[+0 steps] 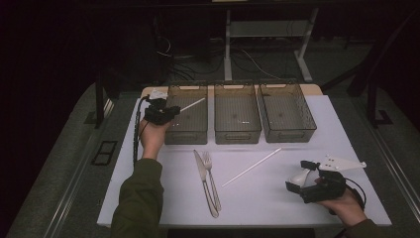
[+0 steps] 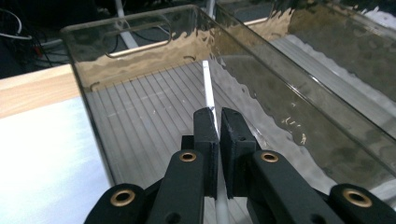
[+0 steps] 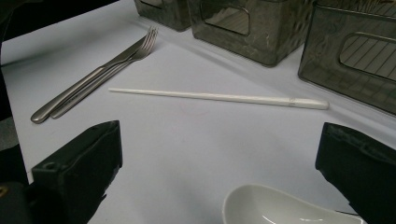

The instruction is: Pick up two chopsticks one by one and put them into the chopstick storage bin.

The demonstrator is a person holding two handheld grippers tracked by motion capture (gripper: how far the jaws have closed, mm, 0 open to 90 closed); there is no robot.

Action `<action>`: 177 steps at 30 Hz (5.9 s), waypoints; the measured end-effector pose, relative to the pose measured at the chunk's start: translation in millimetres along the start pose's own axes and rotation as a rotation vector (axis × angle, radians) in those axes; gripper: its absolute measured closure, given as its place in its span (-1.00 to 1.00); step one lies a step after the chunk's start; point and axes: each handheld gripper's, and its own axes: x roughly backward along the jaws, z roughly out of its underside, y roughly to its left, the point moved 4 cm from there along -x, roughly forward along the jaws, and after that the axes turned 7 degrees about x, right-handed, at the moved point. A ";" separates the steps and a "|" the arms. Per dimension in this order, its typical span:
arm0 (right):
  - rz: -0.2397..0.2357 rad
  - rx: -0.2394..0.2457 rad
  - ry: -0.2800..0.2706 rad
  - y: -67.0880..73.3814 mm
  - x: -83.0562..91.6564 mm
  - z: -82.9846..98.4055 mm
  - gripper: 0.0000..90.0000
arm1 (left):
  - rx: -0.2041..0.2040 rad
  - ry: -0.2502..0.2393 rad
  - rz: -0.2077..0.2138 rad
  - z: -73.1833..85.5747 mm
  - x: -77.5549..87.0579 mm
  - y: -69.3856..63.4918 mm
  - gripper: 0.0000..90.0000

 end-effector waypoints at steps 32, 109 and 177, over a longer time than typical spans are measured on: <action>0.002 -0.009 -0.005 -0.3 2.1 -0.1 -0.98 | -0.028 -0.020 0.074 -2.5 7.9 -20.4 0.25; -0.010 -0.001 0.029 -4.5 7.7 12.3 -0.98 | -0.290 0.198 0.456 108.2 -22.3 -209.9 0.51; -0.003 0.001 0.021 -5.2 10.1 12.0 -0.98 | -0.264 0.054 0.474 67.4 30.2 -179.2 0.90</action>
